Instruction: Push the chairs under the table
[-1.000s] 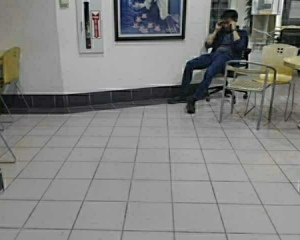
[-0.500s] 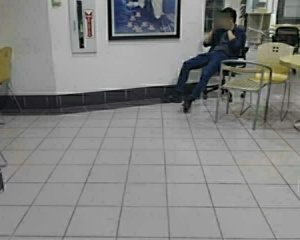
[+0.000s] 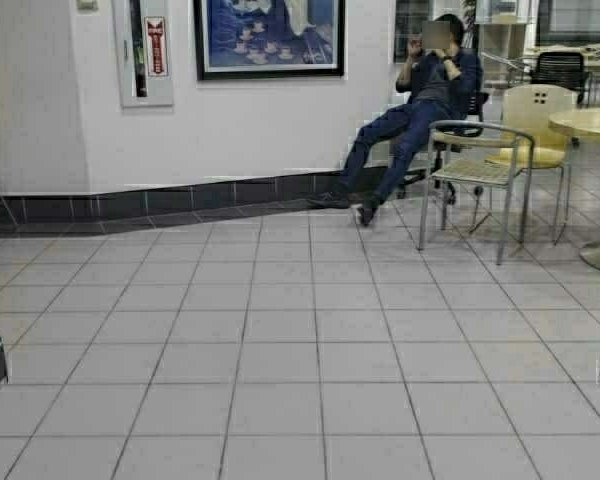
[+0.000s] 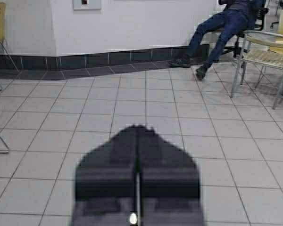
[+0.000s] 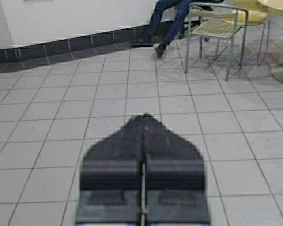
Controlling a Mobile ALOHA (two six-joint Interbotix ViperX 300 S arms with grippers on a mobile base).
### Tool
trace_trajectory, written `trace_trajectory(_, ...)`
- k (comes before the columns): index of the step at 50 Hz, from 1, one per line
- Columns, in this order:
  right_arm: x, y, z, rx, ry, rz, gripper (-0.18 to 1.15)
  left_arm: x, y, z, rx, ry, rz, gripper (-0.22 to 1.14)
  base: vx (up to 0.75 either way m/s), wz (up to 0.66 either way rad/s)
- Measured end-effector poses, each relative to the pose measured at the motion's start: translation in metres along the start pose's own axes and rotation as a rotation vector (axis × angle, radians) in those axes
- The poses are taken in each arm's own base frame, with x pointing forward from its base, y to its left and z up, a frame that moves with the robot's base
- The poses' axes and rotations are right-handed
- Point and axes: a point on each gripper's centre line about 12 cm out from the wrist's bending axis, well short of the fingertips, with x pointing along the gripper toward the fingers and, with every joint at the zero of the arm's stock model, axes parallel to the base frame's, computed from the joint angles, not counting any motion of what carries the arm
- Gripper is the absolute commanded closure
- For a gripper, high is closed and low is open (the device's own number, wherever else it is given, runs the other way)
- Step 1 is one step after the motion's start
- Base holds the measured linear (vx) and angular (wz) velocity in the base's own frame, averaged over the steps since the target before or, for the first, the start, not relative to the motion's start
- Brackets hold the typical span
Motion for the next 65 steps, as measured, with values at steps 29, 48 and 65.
trace_trajectory(29,0.000,0.000,0.001,0.008,0.018,0.000,0.92,0.007,0.001,-0.013,0.006,0.055,0.004,0.88,0.36,0.23)
trace_trajectory(48,0.002,0.000,0.000,0.018,0.028,-0.001,0.92,0.010,0.000,-0.014,0.014,0.066,-0.002,0.88,0.32,0.39)
trace_trajectory(65,0.004,0.000,-0.006,0.015,0.060,0.000,0.92,0.009,0.000,-0.014,-0.028,0.066,0.002,0.88,0.34,0.60)
